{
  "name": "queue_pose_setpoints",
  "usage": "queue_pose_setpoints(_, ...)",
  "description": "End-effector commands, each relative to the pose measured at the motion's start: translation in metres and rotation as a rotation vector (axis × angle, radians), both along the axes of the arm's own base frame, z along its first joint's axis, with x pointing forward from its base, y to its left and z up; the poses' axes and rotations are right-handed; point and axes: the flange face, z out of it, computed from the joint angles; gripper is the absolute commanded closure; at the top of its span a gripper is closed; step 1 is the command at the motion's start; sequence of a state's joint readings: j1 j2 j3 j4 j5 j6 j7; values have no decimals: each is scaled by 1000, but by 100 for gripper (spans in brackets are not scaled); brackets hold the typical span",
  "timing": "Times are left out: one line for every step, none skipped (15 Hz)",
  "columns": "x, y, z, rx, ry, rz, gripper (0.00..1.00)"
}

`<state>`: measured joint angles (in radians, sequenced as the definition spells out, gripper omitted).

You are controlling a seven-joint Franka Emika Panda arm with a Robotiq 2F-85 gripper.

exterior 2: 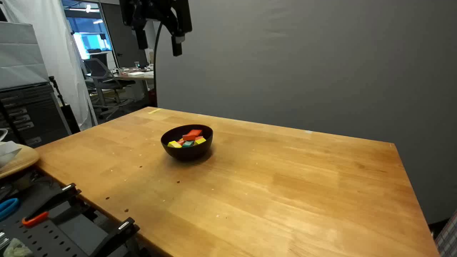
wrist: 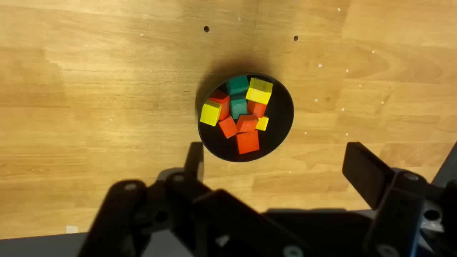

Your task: Remove all the contents from the black bowl.

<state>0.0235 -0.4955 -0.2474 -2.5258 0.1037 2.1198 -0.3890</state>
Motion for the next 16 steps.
queue_pose_setpoints(1,0,2,-1,-4,-1,0)
queue_pose_setpoints(7,3,2,-23,-17,-12,0)
queue_pose_setpoints(16,7,-3,-50,-16,-20,0)
queue_pose_setpoints(32,14,-12,-97,-13,-9,0)
queue_pose_setpoints(47,23,-23,-146,-15,6,0)
queue_pose_setpoints(63,34,-37,-204,-17,30,0)
queue_pose_setpoints(78,47,-54,-247,-3,63,0)
queue_pose_setpoints(90,58,-68,-293,-5,90,0)
queue_pose_setpoints(103,69,-83,-321,-11,113,0)
queue_pose_setpoints(116,79,-100,-336,-28,138,0)
queue_pose_setpoints(130,88,-118,-340,-38,159,0)
queue_pose_setpoints(141,97,-137,-334,-20,179,0)
queue_pose_setpoints(154,102,-156,-327,-12,191,0)
queue_pose_setpoints(166,105,-172,-296,12,195,0)
queue_pose_setpoints(175,106,-183,-271,45,192,0)
queue_pose_setpoints(144,104,-167,-299,30,187,0)
